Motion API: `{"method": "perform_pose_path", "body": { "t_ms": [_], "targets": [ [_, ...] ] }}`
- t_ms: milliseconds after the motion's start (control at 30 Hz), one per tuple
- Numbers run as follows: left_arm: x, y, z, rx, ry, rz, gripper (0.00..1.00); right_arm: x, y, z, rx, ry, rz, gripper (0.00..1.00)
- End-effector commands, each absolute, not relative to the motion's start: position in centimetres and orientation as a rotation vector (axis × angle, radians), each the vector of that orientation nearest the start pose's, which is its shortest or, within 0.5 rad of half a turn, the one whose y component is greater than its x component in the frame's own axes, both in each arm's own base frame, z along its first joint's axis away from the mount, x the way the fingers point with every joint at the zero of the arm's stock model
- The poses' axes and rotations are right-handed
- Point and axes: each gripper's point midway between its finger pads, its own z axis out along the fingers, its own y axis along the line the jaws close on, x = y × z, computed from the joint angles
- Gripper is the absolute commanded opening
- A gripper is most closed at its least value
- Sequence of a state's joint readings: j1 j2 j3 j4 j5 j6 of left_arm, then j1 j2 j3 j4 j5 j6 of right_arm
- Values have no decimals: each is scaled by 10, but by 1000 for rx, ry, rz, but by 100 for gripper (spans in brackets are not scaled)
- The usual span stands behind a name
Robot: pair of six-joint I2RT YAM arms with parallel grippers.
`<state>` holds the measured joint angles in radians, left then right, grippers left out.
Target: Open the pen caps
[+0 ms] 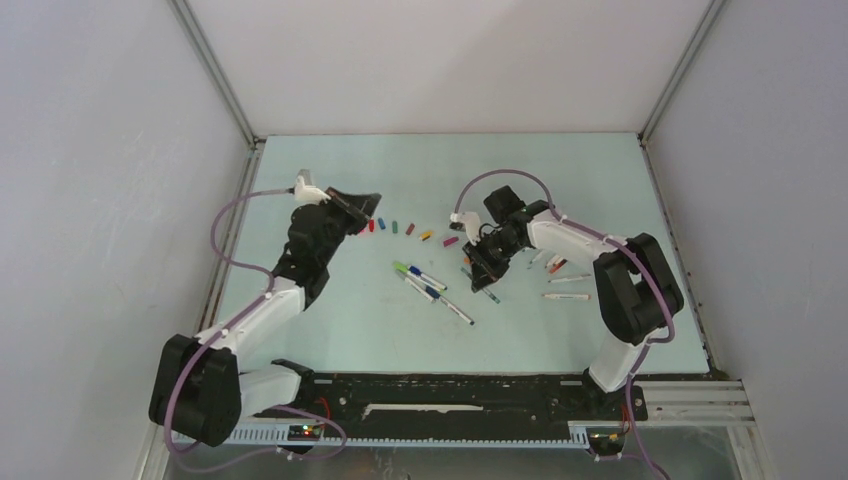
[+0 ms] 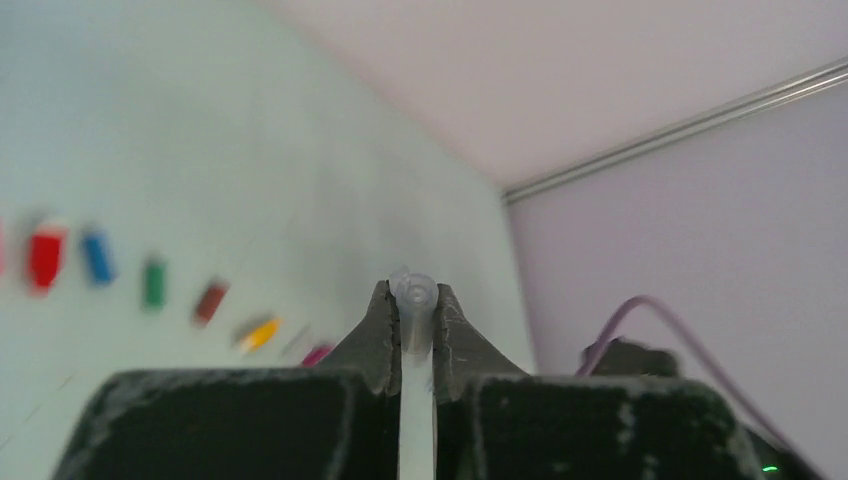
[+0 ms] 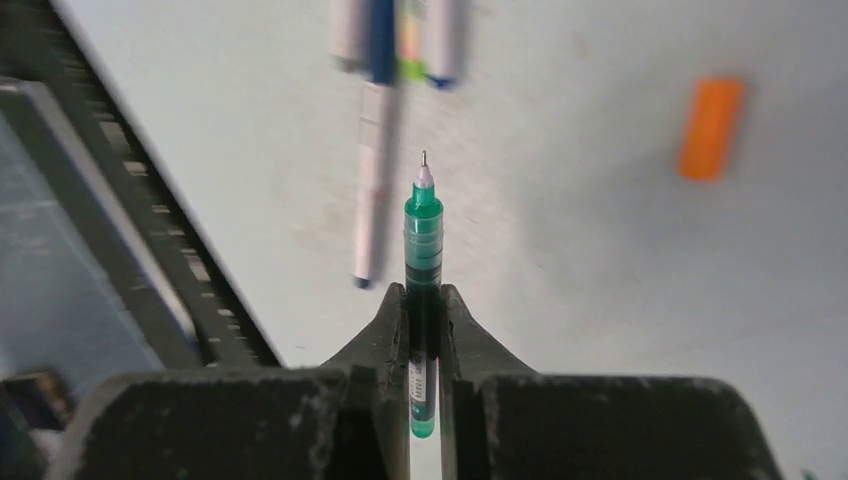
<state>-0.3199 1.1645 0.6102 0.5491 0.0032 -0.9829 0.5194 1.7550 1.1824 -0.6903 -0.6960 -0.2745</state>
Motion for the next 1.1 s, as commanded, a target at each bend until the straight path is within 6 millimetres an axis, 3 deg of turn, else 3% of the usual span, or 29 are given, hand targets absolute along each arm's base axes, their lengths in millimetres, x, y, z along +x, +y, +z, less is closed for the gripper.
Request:
{"method": "perform_pose_path", "body": {
  "t_ms": [0, 100, 200, 500, 833, 1067],
  "targets": [
    [334, -152, 153, -543, 2030, -788, 0, 270, 208, 37, -1226, 2571, 539, 7],
    [308, -136, 100, -569, 2218, -633, 0, 277, 198, 23, -1210, 2615, 411, 10],
    [295, -121, 68, -589, 2292, -518, 1, 285, 189, 16, -1180, 2638, 312, 13],
    [291, -110, 19, -559, 2443, -347, 7, 277, 184, 5, -1202, 2689, 312, 23],
    [284, -103, -1, -564, 2510, -267, 18, 270, 186, 6, -1227, 2700, 352, 30],
    [286, -101, 10, -564, 2489, -265, 34, 278, 197, 45, -1234, 2547, 399, 39]
  ]
}}
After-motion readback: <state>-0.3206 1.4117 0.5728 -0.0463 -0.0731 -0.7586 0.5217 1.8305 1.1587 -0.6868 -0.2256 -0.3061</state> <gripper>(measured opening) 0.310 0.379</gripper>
